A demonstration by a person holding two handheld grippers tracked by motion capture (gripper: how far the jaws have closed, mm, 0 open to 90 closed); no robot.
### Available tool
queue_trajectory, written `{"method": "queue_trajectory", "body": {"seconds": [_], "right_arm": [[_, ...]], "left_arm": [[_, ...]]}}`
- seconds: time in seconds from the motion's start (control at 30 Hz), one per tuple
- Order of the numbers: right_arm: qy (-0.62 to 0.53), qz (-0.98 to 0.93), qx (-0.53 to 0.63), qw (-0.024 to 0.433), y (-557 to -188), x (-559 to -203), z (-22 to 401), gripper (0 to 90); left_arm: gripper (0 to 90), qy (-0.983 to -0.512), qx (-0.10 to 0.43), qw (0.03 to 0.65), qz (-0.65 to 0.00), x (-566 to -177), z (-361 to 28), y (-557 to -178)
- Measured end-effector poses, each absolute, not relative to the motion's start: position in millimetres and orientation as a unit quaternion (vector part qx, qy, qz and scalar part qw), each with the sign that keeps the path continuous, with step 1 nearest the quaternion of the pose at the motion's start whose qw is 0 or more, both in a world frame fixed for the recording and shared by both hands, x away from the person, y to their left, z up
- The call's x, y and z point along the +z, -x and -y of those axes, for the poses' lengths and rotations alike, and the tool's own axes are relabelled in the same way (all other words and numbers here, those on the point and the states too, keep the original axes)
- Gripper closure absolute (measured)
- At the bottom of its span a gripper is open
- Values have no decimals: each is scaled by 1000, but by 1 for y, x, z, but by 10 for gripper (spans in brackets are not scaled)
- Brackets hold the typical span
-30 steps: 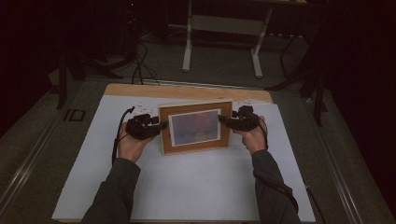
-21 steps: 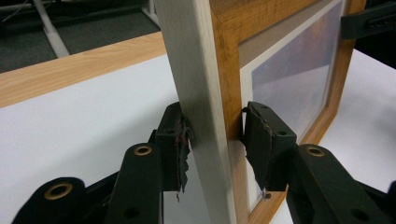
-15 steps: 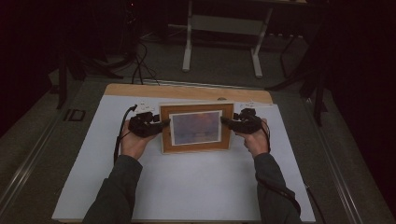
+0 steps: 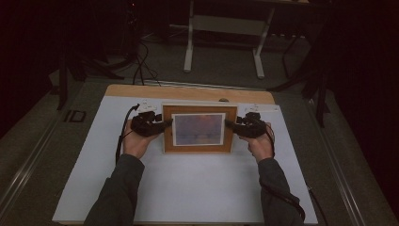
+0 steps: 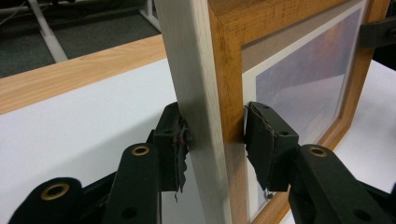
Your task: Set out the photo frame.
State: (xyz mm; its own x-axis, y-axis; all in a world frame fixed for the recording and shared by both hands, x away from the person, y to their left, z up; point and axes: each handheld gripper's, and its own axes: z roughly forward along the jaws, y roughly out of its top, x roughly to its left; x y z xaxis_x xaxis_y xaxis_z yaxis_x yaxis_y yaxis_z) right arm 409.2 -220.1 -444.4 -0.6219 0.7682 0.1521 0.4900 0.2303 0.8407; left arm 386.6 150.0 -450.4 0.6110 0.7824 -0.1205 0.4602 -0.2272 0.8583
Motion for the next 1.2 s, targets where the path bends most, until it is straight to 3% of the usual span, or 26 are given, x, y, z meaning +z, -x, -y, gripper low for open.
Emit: {"method": "queue_trajectory", "body": {"seconds": [1.2], "right_arm": [[-409,-767,472,146,-403,-445,229,573]], "left_arm": [[567,-763,155,472,-414,-452,-144,-388]]}}
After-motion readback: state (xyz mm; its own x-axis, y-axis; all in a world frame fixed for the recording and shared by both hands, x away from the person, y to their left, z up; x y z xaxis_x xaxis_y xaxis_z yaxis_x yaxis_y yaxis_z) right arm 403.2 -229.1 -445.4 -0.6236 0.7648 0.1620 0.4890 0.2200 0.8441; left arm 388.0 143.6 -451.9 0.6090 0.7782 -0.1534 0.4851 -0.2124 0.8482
